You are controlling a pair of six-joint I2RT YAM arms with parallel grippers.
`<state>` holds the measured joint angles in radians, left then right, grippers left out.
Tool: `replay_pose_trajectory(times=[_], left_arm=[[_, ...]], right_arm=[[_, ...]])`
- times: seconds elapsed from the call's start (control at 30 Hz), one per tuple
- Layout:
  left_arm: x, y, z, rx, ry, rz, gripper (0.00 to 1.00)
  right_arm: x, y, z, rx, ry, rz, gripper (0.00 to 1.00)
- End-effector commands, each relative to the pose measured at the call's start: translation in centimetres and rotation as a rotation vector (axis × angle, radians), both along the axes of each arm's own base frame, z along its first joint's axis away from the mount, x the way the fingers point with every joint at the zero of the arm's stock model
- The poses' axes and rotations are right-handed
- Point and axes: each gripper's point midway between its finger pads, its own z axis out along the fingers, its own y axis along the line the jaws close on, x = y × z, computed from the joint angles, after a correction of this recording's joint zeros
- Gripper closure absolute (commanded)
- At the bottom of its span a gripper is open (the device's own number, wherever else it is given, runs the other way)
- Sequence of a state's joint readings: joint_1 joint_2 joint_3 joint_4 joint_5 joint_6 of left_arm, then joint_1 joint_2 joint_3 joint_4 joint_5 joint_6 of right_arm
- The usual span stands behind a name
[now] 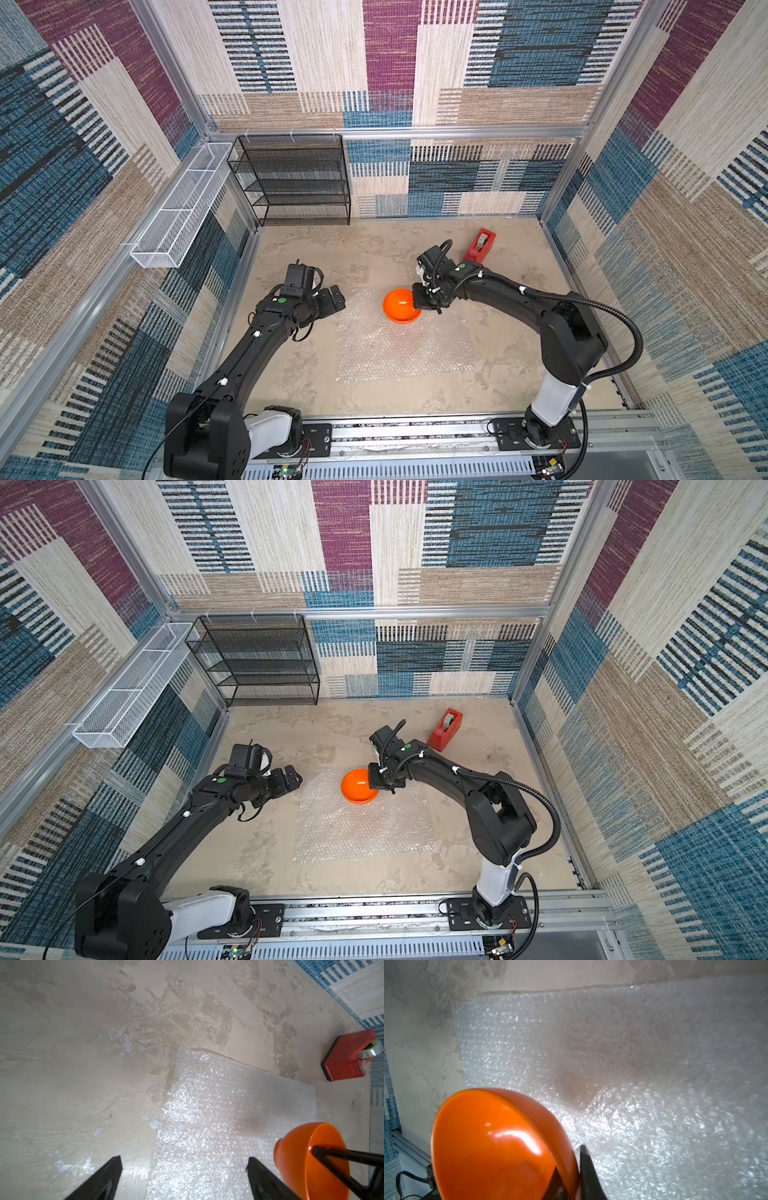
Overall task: Wrap bowls in bubble wrap
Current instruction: Place the bowl on the bubble wrap.
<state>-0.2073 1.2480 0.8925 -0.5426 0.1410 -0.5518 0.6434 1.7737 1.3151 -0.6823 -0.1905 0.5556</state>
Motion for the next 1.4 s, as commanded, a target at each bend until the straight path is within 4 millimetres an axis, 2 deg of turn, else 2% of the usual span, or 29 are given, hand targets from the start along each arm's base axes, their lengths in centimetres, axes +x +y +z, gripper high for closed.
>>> replay_pose_trajectory(times=[0.0, 0.1, 0.23, 0.43, 0.8, 0.9, 1.0, 1.13, 1.2, 1.37], left_arm=[[0.1, -1.5, 0.1, -0.019, 0.014, -0.03, 0.01], [0.1, -2.2, 0.3, 0.004, -0.001, -0.045, 0.01], [-0.1, -2.6, 0.4, 0.004, -0.013, -0.053, 0.01], [-0.7, -2.8, 0.0, 0.005, -0.005, -0.058, 0.01], [-1.1, -3.0, 0.9, -0.006, -0.034, -0.075, 0.01], [-1.2, -2.9, 0.9, -0.004, -0.035, -0.072, 0.01], [-1.2, -2.9, 0.7, -0.005, -0.029, -0.073, 0.01], [-1.3, -3.0, 0.4, -0.007, -0.019, -0.08, 0.01], [-1.3, -3.0, 0.3, -0.002, -0.018, -0.08, 0.01], [-1.4, -3.3, 0.3, 0.002, -0.014, -0.087, 0.01]], right_arm=[[-0.1, 0.6, 0.1, 0.036, -0.017, -0.039, 1.0], [-1.5, 0.3, -0.8, 0.058, 0.003, -0.037, 1.0], [-2.2, 0.2, -1.4, 0.065, 0.009, -0.029, 1.0], [-2.6, 0.6, -2.5, 0.06, 0.023, -0.019, 1.0], [-2.0, -0.7, -4.6, -0.02, -0.004, -0.064, 1.0], [-2.4, -0.9, -5.0, -0.023, 0.005, -0.065, 0.86], [-2.4, -1.1, -4.7, -0.027, -0.003, -0.068, 0.71], [-2.1, -1.2, -3.8, -0.026, -0.024, -0.073, 0.56], [-1.9, -1.2, -3.1, -0.019, -0.038, -0.077, 0.5], [-1.6, -2.0, -0.2, -0.017, -0.099, -0.108, 0.27]])
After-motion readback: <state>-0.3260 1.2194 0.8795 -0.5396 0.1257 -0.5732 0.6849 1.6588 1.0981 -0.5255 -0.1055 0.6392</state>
